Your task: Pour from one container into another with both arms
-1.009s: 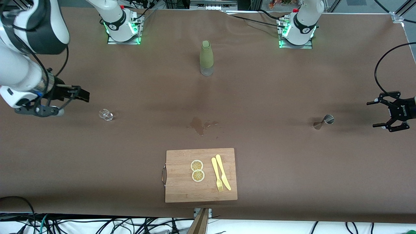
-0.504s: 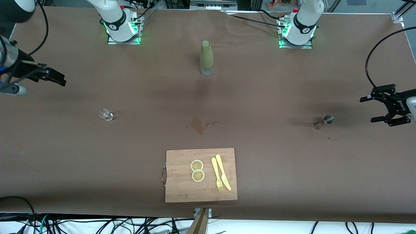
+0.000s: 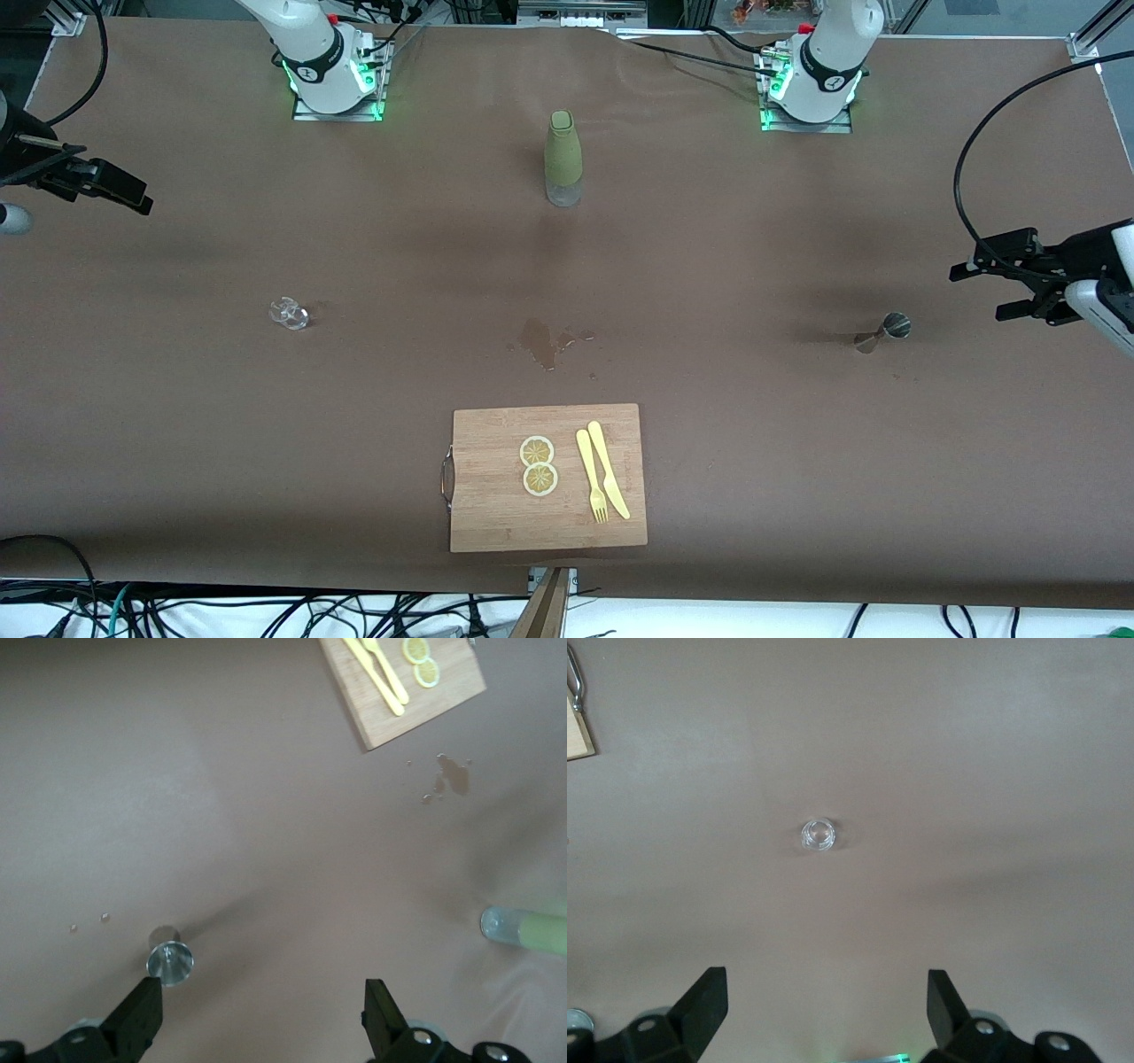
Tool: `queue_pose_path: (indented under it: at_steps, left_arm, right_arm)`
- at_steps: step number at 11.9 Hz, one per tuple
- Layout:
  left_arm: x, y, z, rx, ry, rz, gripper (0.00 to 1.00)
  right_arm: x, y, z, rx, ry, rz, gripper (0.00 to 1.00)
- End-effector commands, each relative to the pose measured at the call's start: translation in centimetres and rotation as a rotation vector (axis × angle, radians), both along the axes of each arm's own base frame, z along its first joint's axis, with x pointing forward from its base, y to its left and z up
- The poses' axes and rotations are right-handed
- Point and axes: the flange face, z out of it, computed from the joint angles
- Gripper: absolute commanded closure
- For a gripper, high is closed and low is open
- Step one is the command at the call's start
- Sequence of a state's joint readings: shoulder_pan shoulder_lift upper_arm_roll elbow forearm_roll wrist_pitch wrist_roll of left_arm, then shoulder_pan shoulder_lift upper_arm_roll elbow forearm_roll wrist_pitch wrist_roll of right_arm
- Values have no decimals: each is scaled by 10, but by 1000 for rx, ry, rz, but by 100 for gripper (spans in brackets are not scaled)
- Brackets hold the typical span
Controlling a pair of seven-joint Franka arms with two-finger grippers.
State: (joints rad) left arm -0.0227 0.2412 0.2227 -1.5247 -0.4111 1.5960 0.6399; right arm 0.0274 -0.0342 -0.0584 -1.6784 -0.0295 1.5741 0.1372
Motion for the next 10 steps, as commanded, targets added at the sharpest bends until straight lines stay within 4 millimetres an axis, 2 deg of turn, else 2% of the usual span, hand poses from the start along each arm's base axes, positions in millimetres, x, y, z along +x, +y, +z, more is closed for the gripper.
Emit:
queue_pose_path:
  at_steps: [1,4,7,8,10]
  left_arm:
    - [-6,-10,17,119,21,84,0]
    - [-14,-26,38,225,36,174,0]
    - [-31,-64,70,387,4,221,0]
    - [-37,-61,77,394,7,236,0]
    - [-41,-57,76,399,47,237,0]
  right_arm:
    - [0,-2,-1,29,-14,7,0]
    - [2,-4,-3,29,-17,4,0]
    - [5,-4,-5,30,-15,31,0]
    - [5,-4,-5,30,-18,31,0]
    - [5,-4,-5,30,-19,33,0]
